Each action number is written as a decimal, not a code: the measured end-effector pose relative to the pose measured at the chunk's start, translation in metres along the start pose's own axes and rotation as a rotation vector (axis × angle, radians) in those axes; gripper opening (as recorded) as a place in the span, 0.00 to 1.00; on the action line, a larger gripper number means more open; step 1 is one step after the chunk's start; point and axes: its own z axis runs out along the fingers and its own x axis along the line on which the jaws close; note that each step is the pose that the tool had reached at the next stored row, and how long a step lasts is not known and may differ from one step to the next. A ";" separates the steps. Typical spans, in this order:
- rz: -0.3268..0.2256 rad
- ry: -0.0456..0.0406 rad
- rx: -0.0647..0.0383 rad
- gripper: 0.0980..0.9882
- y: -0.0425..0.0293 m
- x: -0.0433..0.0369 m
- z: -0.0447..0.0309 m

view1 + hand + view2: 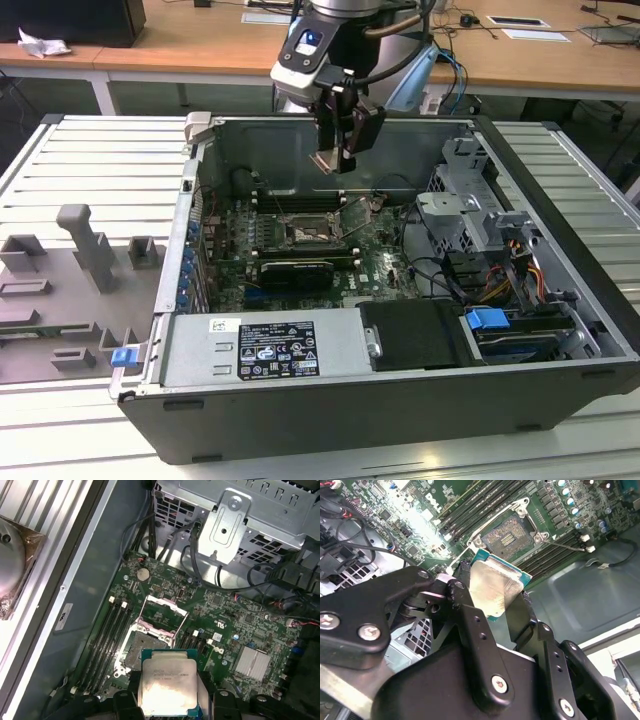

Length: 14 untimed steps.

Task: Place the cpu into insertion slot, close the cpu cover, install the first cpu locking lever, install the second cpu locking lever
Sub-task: 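Place the cpu into insertion slot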

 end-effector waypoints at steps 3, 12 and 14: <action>0.014 -0.0018 0.000 0.48 0.0000 0.0000 0.0003; 0.109 -0.0091 0.002 0.48 -0.0001 0.0000 0.0028; 0.135 -0.0103 0.002 0.48 -0.0002 0.0000 0.0038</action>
